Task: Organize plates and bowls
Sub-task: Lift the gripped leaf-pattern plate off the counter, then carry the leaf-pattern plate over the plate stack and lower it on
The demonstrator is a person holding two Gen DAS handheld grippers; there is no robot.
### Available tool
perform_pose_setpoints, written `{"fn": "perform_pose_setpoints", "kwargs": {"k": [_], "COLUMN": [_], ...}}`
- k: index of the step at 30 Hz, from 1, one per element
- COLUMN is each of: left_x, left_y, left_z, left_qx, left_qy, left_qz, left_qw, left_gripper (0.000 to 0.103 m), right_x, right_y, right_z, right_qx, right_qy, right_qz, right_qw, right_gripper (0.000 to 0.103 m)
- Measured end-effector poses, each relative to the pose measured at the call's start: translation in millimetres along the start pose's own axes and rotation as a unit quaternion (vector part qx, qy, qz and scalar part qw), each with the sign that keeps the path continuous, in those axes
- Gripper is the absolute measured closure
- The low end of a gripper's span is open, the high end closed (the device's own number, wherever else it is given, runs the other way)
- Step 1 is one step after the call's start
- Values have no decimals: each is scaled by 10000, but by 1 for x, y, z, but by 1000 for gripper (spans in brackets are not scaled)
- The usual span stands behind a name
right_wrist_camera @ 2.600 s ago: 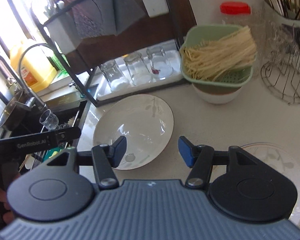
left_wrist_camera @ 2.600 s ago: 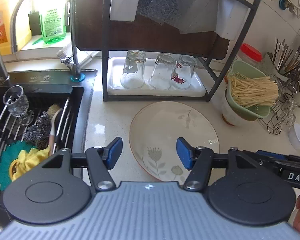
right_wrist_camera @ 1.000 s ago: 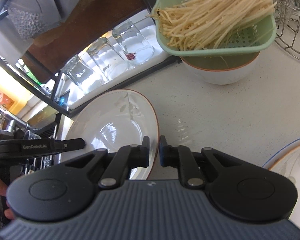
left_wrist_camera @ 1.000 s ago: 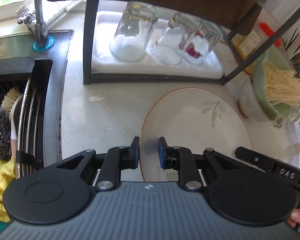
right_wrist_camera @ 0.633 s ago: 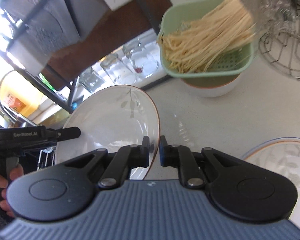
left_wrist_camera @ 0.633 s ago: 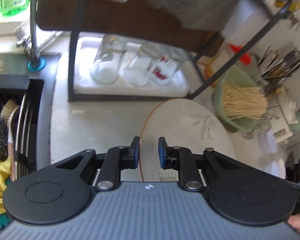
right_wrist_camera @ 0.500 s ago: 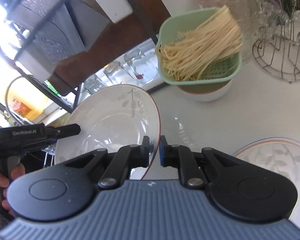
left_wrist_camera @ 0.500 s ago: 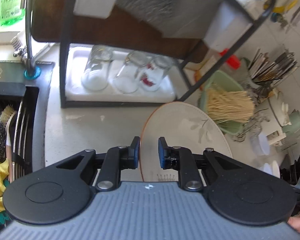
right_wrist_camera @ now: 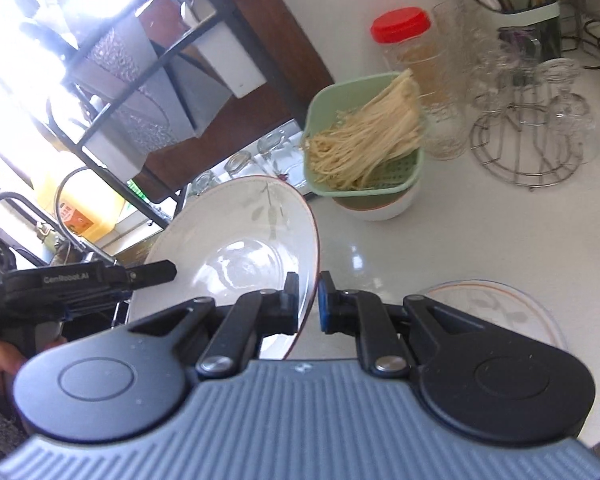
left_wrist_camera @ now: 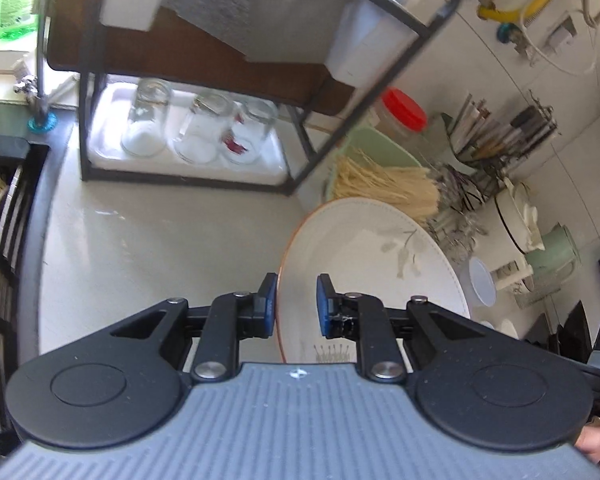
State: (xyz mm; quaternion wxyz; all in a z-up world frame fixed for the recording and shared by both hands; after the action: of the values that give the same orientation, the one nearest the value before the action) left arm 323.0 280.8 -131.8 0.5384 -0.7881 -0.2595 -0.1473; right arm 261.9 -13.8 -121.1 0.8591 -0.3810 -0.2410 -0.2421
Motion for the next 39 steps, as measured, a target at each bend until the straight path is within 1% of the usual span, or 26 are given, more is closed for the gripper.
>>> {"fn": "perform_pose_setpoints", "kwargs": {"k": [6,10,20,25,30,34,37,39], "left_x": [-19,-33,-75,-93,-101,-101,-96,-94], "left_y": [4,10,36,55,64,65,68,72], "left_z": [-25,-38,-45,-46,-51,-57,-63,-68], "left_qx": [4,124,337,598,746,903,1144,1230], "left_qy": [70,190,223,236,358,494,576,616], "left_qz": [67,42,330,564,677,635,548,546], "left_qw": [10000,9997,9986,9963,9943,9927,9902,9890], "left_gripper": [81,81,81,81,81,81,81,81], "right_x": [-9,-15,-48,-62,-73,-80,-81,-81], "right_y": [-25,-33,-36,-27,-21,-17,-16,-16], "right_z": [-21,-33,-65,-82,-95,-102,-103,-102], "right_qx": [-2,53,-20,-128,-192,-214,-244,-313], "right_qy": [117,156,406,410,331,372,278,120], "right_qz": [-104,-80,199,381,484,465,413,405], "right_qw": [9999,9998,9990,9983,9981,9980,9985,9986], "right_gripper": [90,90,90,90,90,90,90,90]}}
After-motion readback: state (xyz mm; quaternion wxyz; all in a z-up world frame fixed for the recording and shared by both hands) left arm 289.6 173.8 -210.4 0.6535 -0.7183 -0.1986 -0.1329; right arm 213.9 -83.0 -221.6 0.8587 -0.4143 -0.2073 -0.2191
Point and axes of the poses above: each gripper's, at about its wrist camera, not at the fingertips, and y roughly the way its jaws point, z to its left, x to its top, the point moved 5 cm from there along y, roughly the way its jaws point, and after that the axes turned 10 degrees about x, right-handed, at the moved point
